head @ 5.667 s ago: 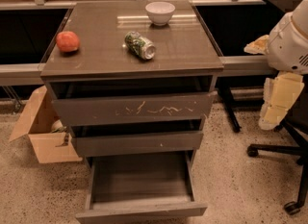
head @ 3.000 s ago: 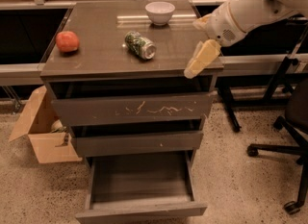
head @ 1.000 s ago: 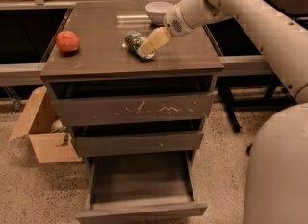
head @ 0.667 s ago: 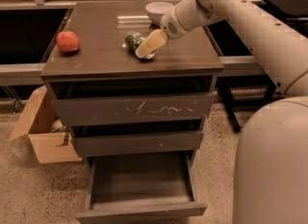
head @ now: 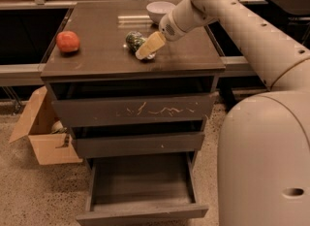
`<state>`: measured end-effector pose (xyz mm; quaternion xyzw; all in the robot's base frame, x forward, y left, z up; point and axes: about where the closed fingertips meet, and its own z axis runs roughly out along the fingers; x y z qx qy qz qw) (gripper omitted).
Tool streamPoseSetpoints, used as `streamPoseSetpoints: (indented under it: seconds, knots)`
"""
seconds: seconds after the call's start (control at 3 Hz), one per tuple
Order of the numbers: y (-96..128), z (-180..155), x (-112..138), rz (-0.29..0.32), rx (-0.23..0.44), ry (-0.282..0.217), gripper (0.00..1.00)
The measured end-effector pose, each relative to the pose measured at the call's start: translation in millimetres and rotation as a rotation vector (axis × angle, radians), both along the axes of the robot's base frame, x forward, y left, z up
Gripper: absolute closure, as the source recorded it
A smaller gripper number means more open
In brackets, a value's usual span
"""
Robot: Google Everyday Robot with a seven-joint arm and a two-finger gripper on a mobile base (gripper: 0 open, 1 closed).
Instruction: Place green can into bottom drawer
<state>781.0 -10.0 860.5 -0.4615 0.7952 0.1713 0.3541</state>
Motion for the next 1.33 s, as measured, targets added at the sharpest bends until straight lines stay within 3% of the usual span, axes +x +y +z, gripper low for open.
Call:
streamPoseSetpoints:
  seconds: [0.67, 1.33]
  knots:
    - [10.9, -2.1, 8.9, -0.002, -0.036, 0.012, 0.0]
    - [29.3, 0.4, 14.9, -0.104, -0.047, 0.029, 0.0]
